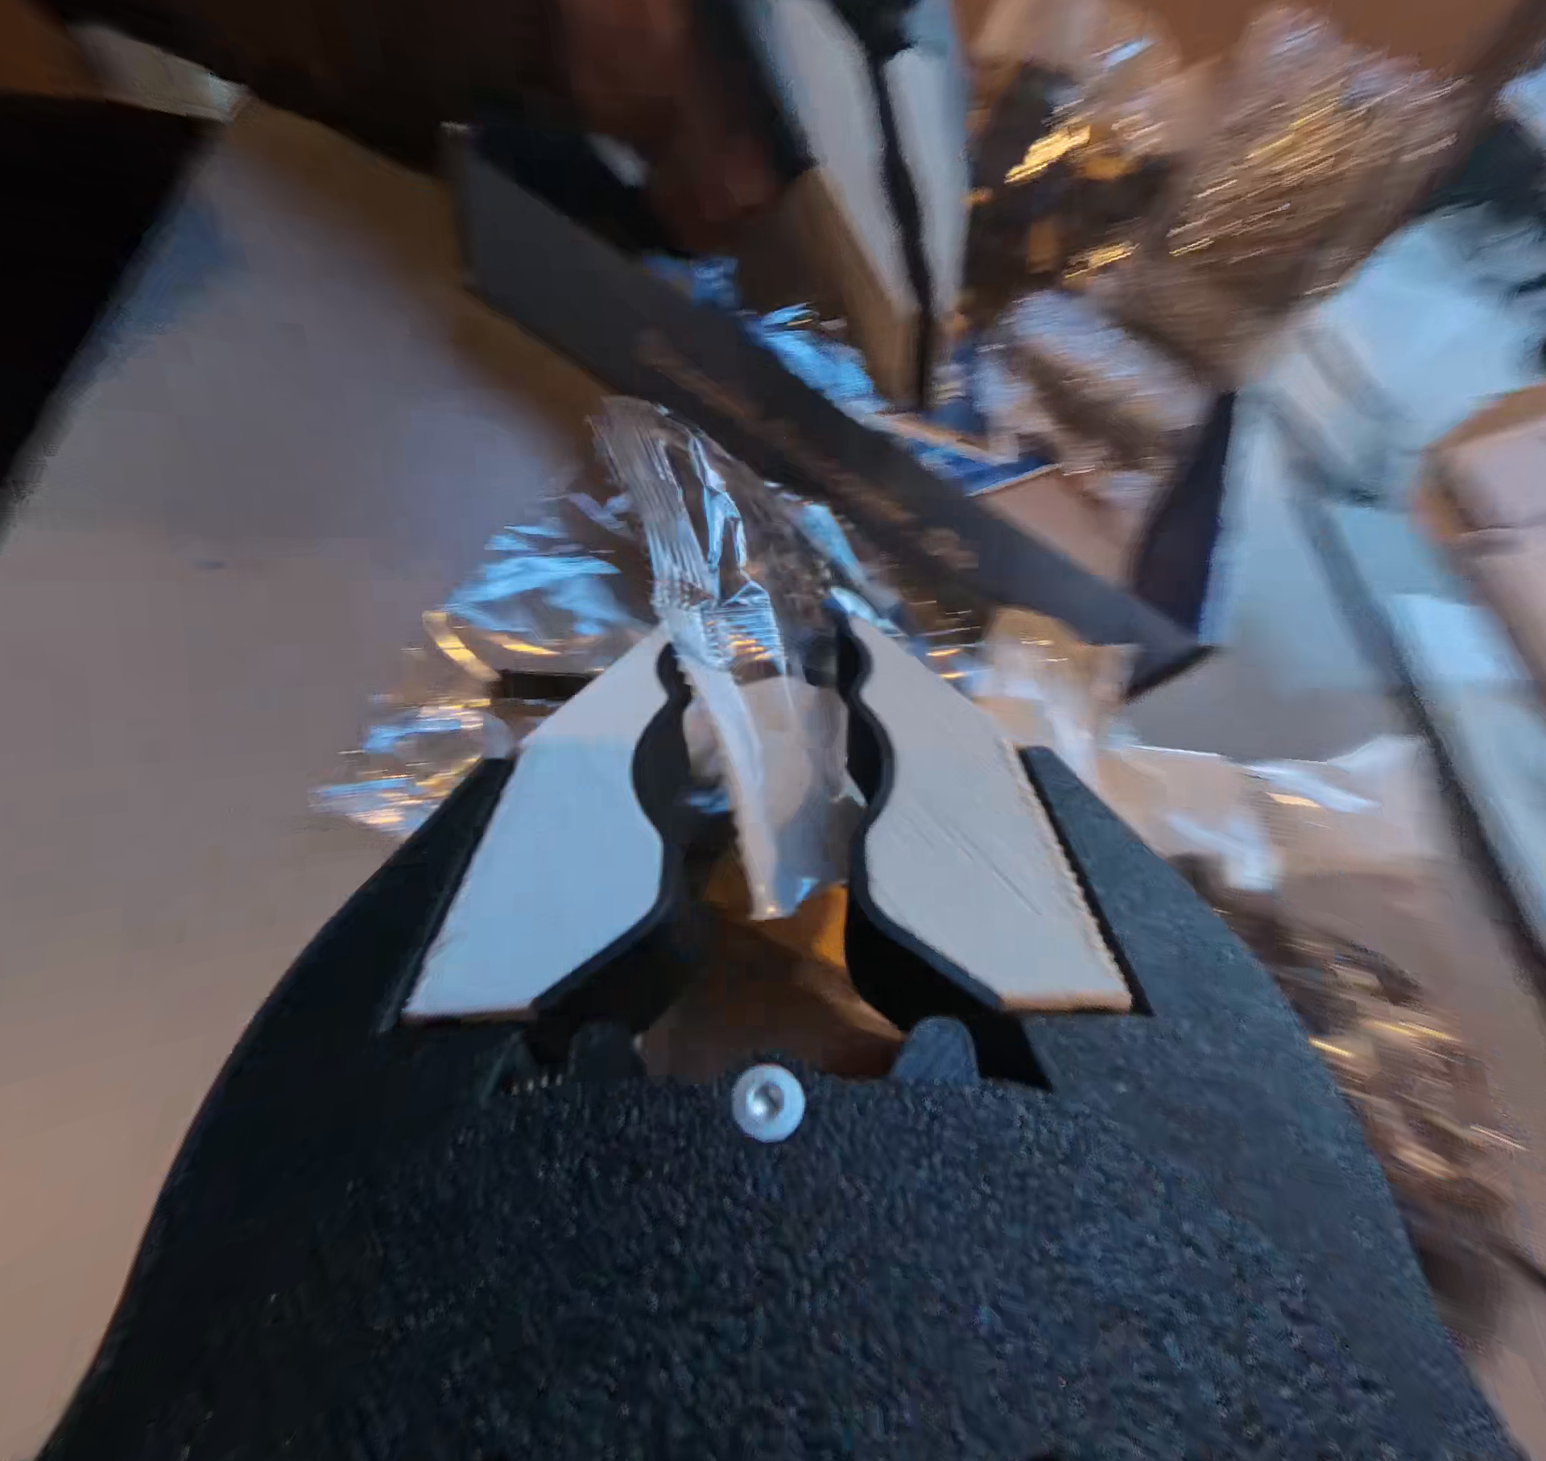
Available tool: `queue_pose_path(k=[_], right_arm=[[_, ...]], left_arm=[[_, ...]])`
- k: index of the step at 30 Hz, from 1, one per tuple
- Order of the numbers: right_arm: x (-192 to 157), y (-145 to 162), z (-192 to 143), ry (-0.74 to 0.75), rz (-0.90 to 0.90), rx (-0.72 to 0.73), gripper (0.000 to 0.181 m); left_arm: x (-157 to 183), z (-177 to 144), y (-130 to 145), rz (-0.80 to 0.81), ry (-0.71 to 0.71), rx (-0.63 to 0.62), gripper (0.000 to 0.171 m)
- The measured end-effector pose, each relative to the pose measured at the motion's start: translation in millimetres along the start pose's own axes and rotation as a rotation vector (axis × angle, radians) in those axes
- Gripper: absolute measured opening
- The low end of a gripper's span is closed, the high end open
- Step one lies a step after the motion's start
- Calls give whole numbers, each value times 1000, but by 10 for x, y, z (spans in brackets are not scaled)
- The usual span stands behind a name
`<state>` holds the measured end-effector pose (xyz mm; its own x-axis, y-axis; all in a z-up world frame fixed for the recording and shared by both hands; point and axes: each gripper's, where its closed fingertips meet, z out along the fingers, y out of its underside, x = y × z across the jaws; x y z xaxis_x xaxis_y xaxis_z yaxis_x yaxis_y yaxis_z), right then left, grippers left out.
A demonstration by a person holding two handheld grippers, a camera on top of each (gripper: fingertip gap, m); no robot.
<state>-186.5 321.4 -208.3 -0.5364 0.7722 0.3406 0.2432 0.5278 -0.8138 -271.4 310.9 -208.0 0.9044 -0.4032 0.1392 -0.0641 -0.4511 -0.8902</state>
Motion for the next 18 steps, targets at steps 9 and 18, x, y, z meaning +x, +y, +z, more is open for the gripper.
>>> queue_pose_path(k=[9,18], right_arm=[[-279,-110,-92,-310,278,132,75],[-115,18,-139,-247,334,126,78]], left_arm=[[-19,10,20,19,-22,-10,4],[-20,13,29,26,-26,-11,4]])
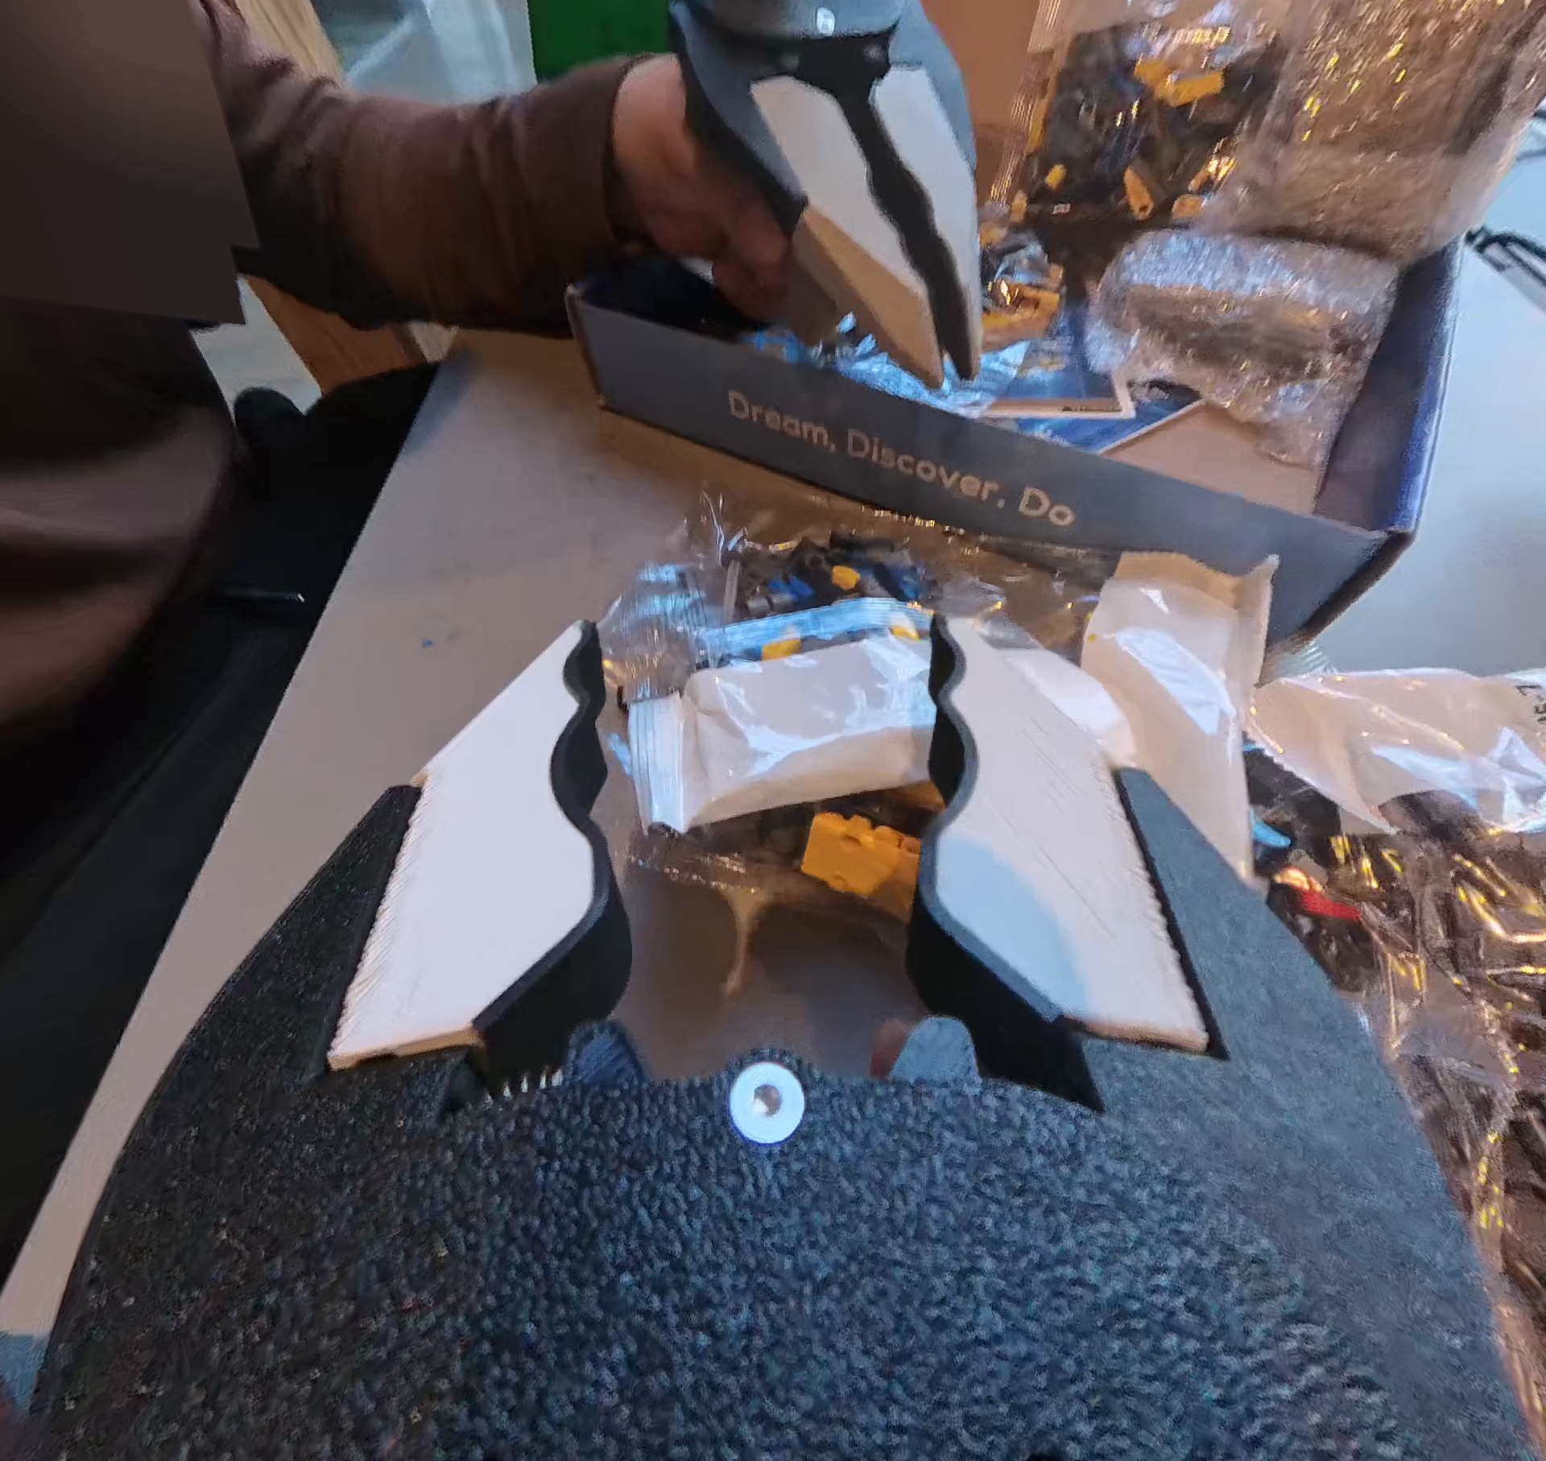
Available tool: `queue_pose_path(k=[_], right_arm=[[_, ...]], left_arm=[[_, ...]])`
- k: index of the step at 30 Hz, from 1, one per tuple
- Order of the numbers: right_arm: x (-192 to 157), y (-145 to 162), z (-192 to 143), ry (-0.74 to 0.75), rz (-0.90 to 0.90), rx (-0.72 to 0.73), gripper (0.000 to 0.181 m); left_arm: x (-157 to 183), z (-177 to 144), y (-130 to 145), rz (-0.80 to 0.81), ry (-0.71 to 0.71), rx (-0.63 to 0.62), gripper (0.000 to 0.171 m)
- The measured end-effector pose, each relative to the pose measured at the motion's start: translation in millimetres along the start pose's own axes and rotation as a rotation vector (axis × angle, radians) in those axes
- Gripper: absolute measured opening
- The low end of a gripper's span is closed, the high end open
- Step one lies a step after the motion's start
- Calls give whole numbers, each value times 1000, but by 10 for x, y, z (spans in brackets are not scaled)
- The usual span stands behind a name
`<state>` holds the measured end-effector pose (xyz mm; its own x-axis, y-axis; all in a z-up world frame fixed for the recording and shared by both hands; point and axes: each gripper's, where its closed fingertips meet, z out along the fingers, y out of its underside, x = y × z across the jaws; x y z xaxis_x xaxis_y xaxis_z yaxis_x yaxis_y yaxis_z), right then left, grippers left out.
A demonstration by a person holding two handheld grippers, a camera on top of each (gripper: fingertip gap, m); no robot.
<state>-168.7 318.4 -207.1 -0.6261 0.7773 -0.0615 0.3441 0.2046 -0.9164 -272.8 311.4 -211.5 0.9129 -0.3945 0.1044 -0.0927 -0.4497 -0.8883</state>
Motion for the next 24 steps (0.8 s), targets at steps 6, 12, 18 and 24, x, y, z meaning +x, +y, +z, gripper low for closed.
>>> queue_pose_path(k=[6,12,18,24], right_arm=[[-100,132,-14,4,-56,-81,83],[-41,255,15,87,-184,-167,53],[-74,90,88,62,-213,-97,0],[72,82,-7,119,-134,-59,67]], left_arm=[[-25,-12,-9,-8,-9,8,5],[-31,-11,-17,-15,-8,13,5],[-34,-6,-9,-8,-15,7,5],[-14,32,33,69,-53,-25,8]])
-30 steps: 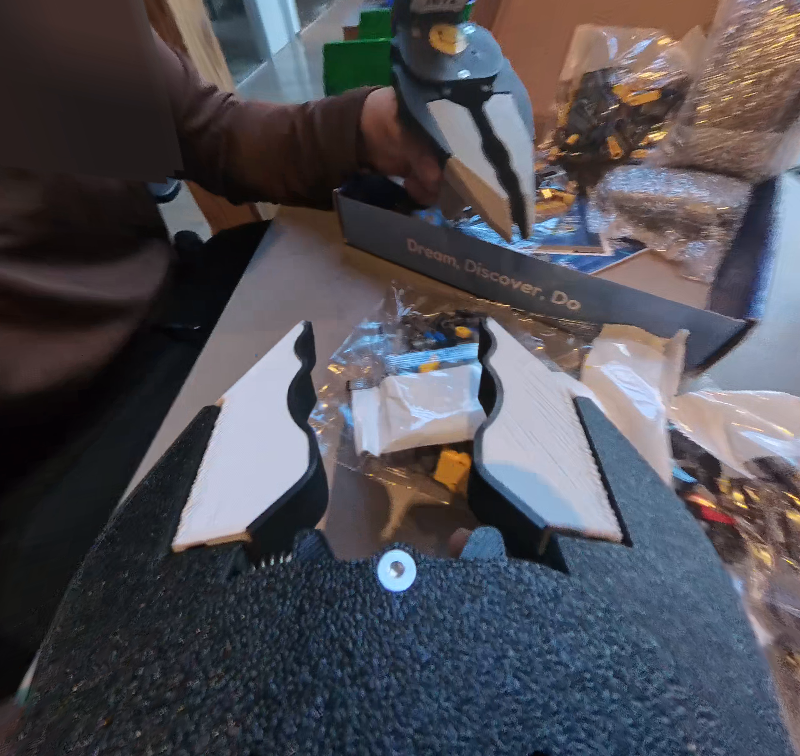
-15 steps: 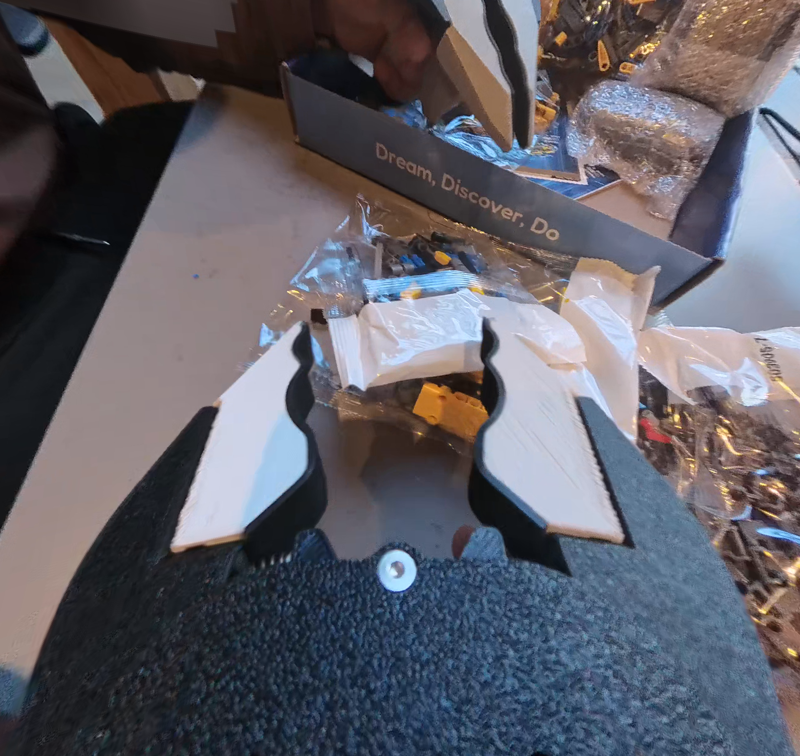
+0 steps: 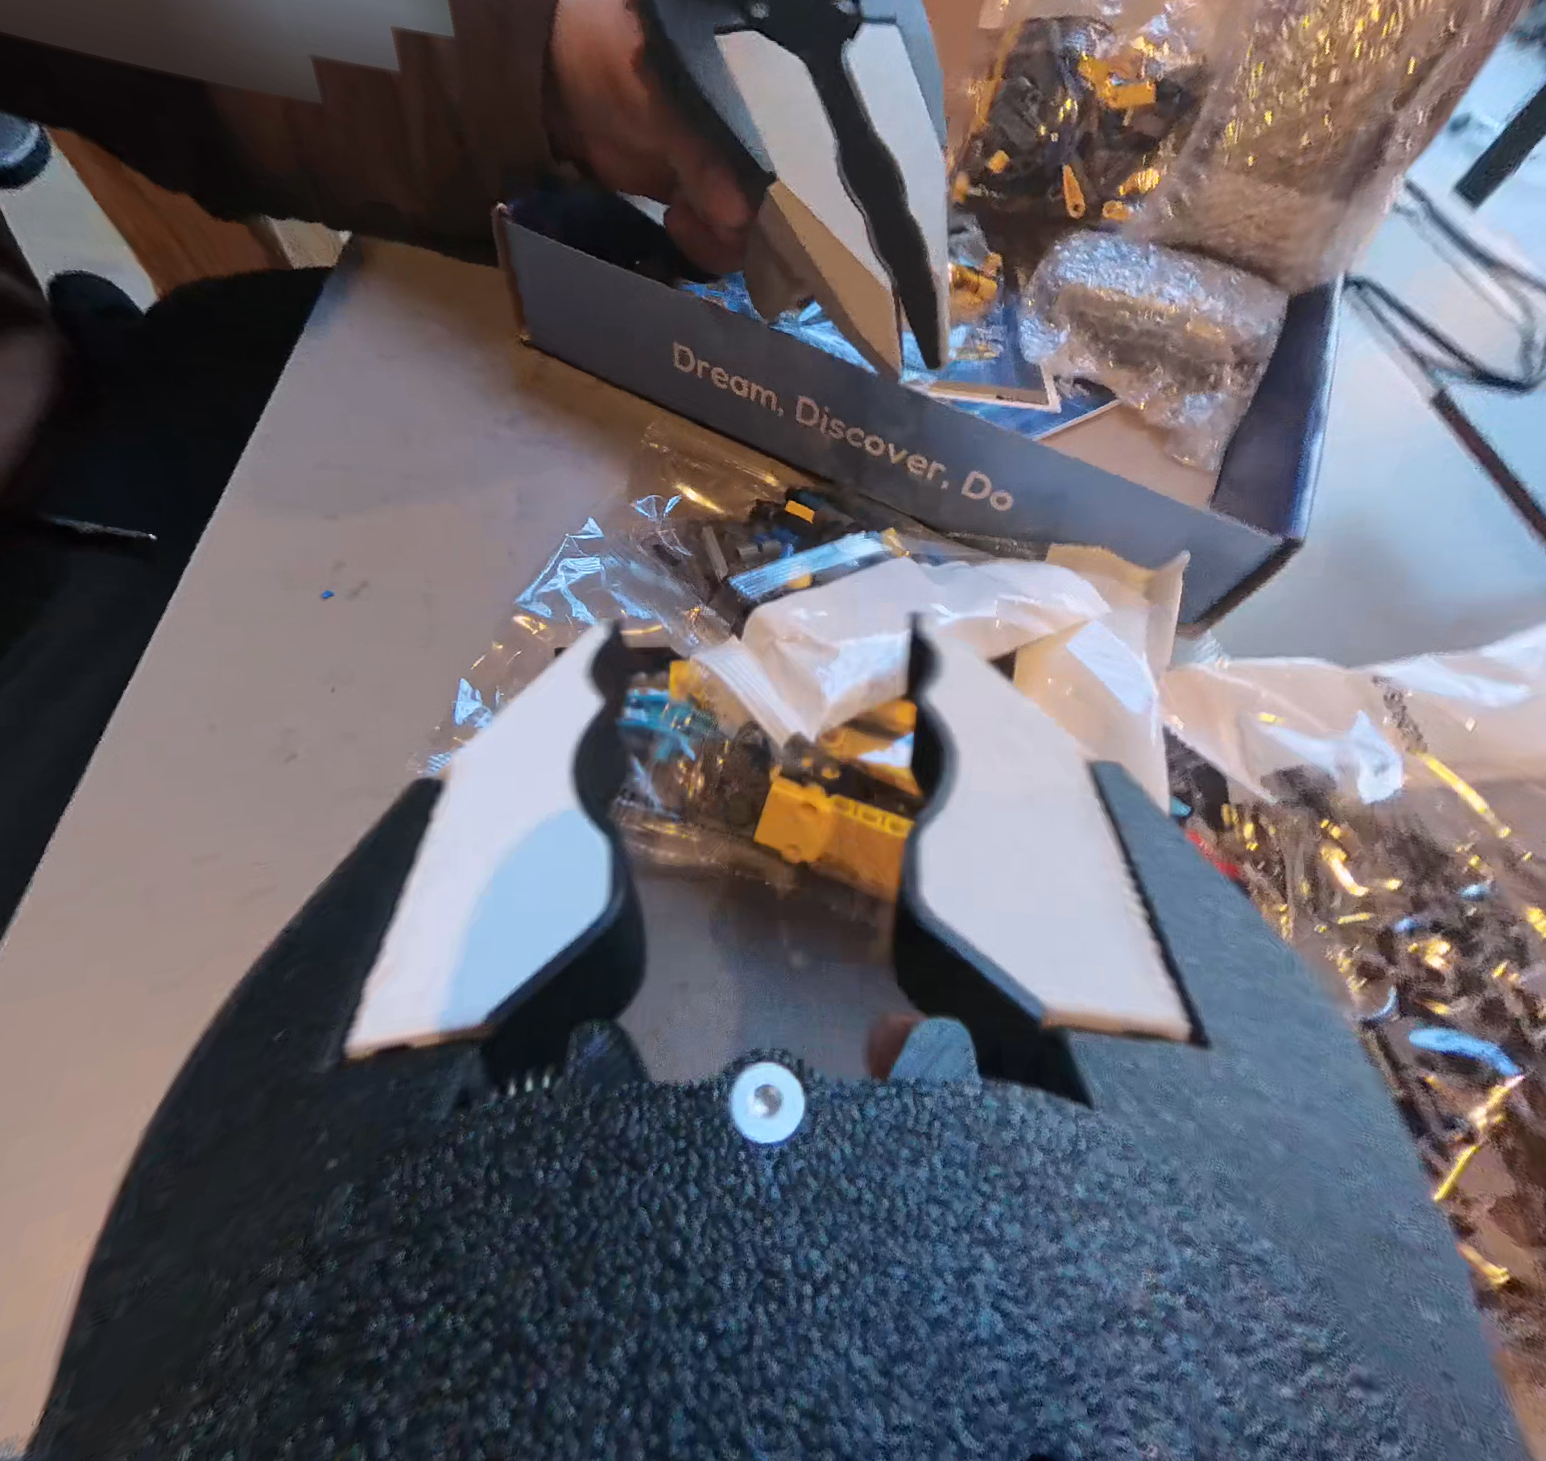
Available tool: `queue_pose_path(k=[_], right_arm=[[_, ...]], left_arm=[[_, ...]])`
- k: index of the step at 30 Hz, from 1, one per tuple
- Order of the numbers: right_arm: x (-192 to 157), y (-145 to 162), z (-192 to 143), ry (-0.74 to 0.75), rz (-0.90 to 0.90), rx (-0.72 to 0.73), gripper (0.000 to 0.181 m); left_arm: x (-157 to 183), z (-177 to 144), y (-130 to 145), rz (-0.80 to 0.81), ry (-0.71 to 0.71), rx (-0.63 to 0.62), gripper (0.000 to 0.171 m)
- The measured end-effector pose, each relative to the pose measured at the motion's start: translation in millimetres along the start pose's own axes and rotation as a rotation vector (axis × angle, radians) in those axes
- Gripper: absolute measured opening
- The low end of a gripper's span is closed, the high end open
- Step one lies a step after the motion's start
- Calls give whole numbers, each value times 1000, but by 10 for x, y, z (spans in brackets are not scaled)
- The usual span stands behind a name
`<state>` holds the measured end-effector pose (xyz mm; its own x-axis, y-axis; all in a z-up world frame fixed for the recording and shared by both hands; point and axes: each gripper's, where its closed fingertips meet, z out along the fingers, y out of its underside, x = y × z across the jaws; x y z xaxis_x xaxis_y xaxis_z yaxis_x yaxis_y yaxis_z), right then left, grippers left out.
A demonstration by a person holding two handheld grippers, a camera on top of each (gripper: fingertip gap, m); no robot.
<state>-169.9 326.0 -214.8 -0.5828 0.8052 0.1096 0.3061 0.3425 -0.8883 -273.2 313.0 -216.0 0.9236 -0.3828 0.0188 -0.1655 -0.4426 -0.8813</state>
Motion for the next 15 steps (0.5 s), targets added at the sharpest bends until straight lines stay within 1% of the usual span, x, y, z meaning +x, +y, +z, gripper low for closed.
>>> queue_pose_path(k=[1,2,4,6,7,9,11,12,15], right_arm=[[6,31,-11,-5,29,-9,70],[7,70,-8,-6,33,-24,67],[23,216,56,24,-23,-101,64],[78,309,145,70,-97,-167,49],[69,268,182,66,-111,-154,35],[27,135,226,45,-119,-90,27],[-1,48,237,33,-126,-40,14],[-5,11,237,27,-119,-18,10],[53,-109,199,42,-70,52,6]], left_arm=[[-2,5,6,2,-4,-4,9],[-7,7,10,0,-7,-7,9],[-13,5,4,-10,-5,-3,9],[-18,-1,-2,-17,-4,1,9],[-19,-2,-2,-17,-5,1,9],[-16,-1,-1,-13,-5,0,9],[-11,0,-2,-2,-8,-1,9],[-5,-2,-8,6,-9,2,10],[42,-21,-54,36,3,28,15]])
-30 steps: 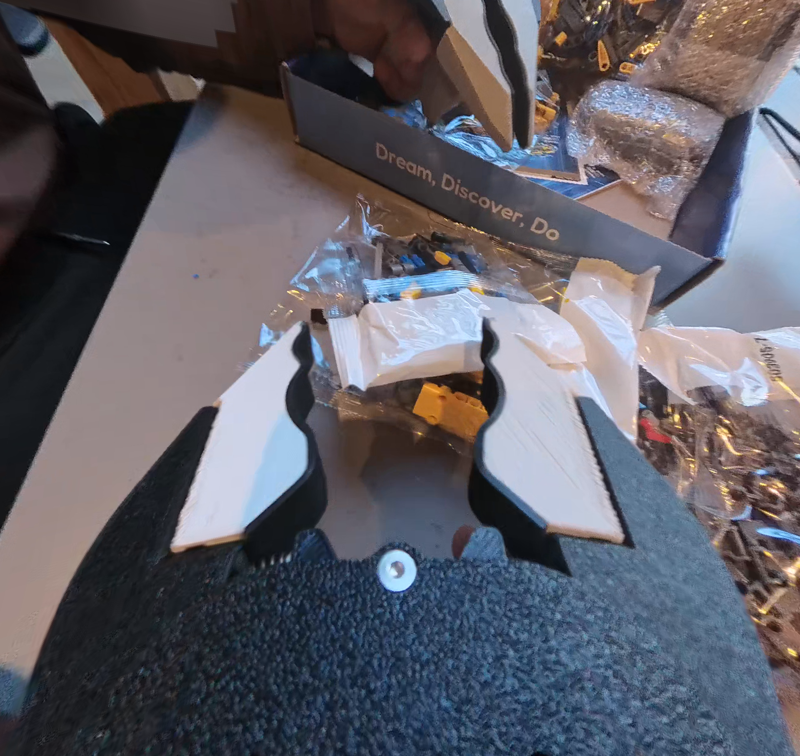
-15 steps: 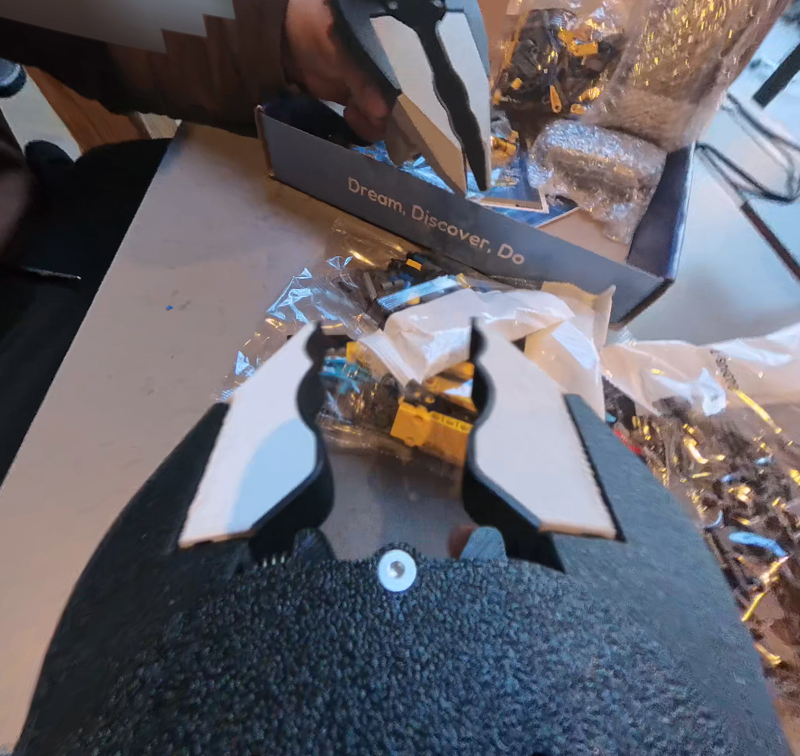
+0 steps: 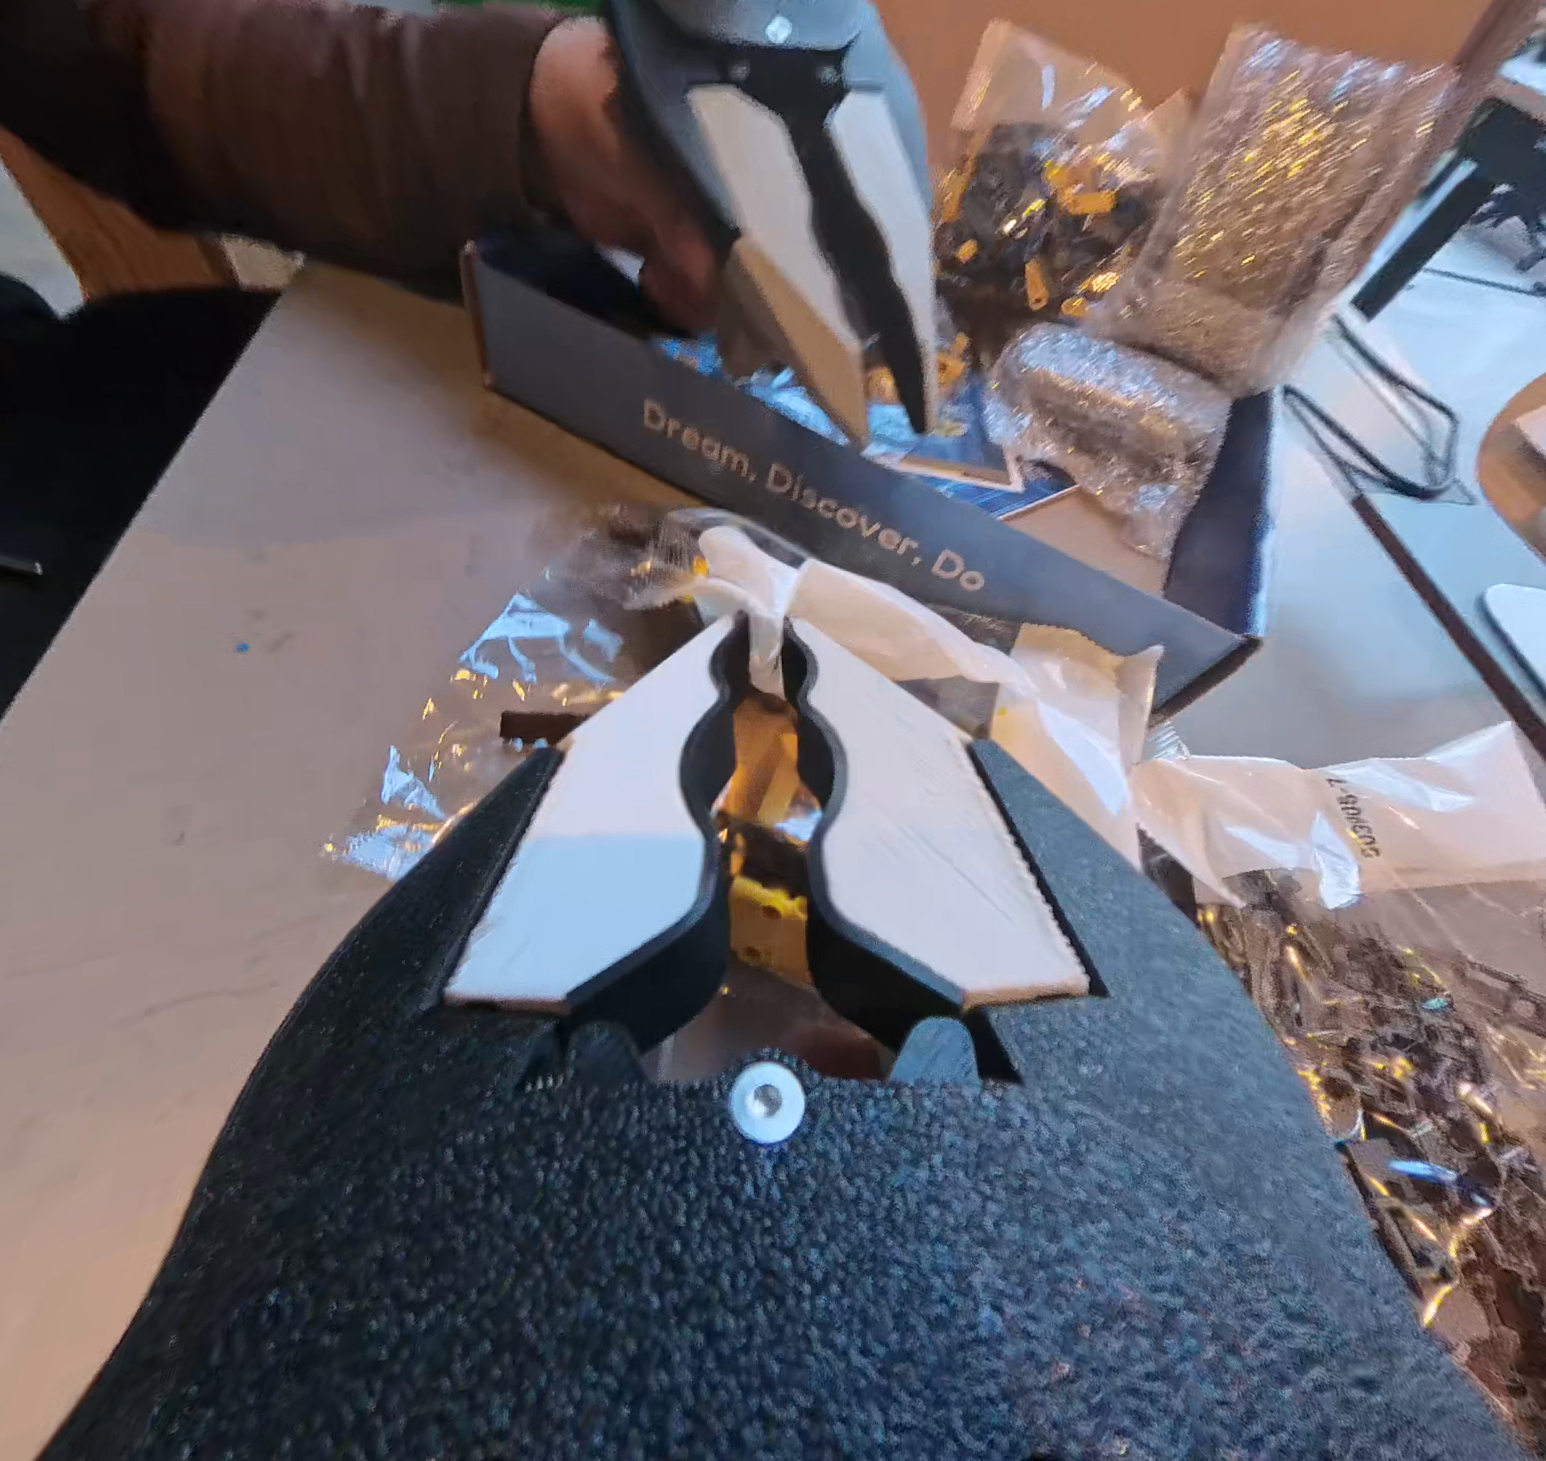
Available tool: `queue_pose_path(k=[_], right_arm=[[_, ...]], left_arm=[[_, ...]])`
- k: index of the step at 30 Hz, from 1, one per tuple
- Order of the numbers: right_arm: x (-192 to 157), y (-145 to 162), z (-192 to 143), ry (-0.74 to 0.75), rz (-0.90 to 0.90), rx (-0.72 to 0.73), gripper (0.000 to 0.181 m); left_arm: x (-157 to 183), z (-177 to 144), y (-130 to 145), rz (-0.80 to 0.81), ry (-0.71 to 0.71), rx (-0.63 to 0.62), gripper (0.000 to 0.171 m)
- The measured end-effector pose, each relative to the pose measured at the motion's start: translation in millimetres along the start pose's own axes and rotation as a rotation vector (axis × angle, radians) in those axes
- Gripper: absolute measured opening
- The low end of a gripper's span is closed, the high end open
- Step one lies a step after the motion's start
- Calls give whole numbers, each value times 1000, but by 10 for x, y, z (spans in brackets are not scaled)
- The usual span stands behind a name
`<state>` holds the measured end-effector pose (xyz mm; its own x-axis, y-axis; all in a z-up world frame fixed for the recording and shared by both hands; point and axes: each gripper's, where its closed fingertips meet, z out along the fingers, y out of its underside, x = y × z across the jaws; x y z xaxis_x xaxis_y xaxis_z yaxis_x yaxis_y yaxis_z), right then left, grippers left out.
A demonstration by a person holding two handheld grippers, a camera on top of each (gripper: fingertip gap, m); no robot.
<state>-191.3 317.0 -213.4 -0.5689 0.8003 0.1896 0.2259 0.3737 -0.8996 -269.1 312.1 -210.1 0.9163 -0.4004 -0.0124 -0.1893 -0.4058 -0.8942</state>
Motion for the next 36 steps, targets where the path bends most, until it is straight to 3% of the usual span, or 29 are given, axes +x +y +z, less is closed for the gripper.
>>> queue_pose_path(k=[7,13,15,19,26,29,31,33,36], right_arm=[[161,-398,-205,37,116,252,0],[253,-576,-293,48,202,384,0],[300,-602,-255,68,238,406,0],[413,-608,-189,115,304,439,0],[475,-814,-192,60,471,598,0],[488,-862,-170,67,537,629,0],[484,-891,-165,29,606,654,0],[461,-925,-168,3,626,672,0],[449,-938,-239,11,576,657,6]], left_arm=[[305,-123,-264,134,83,157,56],[613,-121,-341,255,112,196,59],[738,-84,-294,327,130,177,72],[700,-16,-250,403,39,134,78],[442,43,-318,572,-232,121,68],[302,76,-368,684,-380,93,52],[263,25,-423,706,-432,98,28],[259,-21,-459,658,-415,120,22],[238,-79,-510,458,-310,181,14]])
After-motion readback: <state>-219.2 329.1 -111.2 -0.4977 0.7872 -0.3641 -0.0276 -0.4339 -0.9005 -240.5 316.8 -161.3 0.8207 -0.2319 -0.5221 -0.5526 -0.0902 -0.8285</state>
